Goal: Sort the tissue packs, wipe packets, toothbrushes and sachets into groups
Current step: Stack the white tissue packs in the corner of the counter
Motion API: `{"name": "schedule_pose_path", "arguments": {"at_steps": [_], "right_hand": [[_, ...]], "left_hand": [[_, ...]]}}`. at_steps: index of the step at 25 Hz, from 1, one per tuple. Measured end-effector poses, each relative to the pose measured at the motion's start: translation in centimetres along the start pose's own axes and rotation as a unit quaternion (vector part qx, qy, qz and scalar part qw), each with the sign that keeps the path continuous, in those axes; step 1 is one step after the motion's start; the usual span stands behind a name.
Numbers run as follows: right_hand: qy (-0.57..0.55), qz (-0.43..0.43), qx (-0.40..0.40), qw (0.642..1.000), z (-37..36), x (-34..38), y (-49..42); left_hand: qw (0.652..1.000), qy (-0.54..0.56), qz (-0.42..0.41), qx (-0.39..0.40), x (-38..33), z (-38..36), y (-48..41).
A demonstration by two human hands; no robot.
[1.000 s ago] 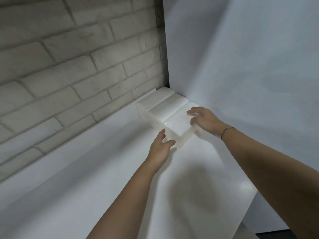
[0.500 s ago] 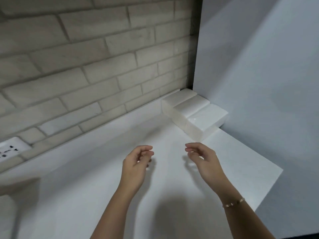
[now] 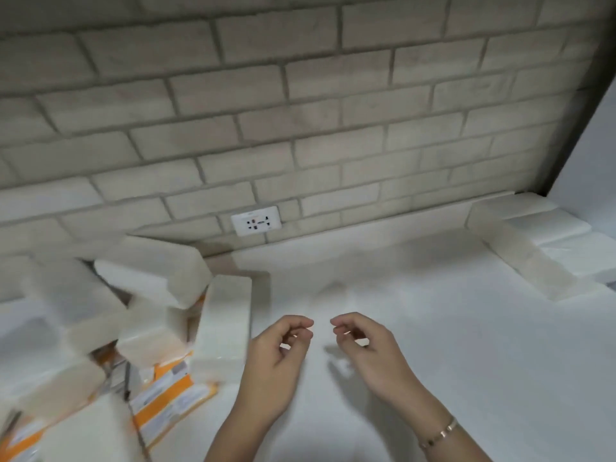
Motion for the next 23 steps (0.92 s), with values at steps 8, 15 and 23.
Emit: {"name": "schedule_pose_path", "arguments": {"at_steps": [8, 15, 23], "right_hand": [[0.006, 0.082, 0.149, 0.985, -21.5, 6.7, 2.8], [0.047, 0.124, 0.237, 0.962, -35.0, 9.3, 6.1], [0.478, 0.174, 0.357, 0.784, -45.2, 6.9, 9.2]], "left_hand": [[0.988, -0.015, 0.016, -0.151, 5.0, 21.1, 10.0], [0.954, 0.047, 0.091, -0.28, 9.5, 32.7, 15.3], [0.893, -0.009, 0.281, -0.351, 15.5, 44.1, 7.1]]}}
Point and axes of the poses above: each hand's wrist, its own y-axis away from the middle knuckle, its own z-axis out of the back of the hand, x = y × z, the point moved 8 cm from there along -y, towards the middle knuckle, and after that the axes turned 1 degree about z, right-handed, at the moved point
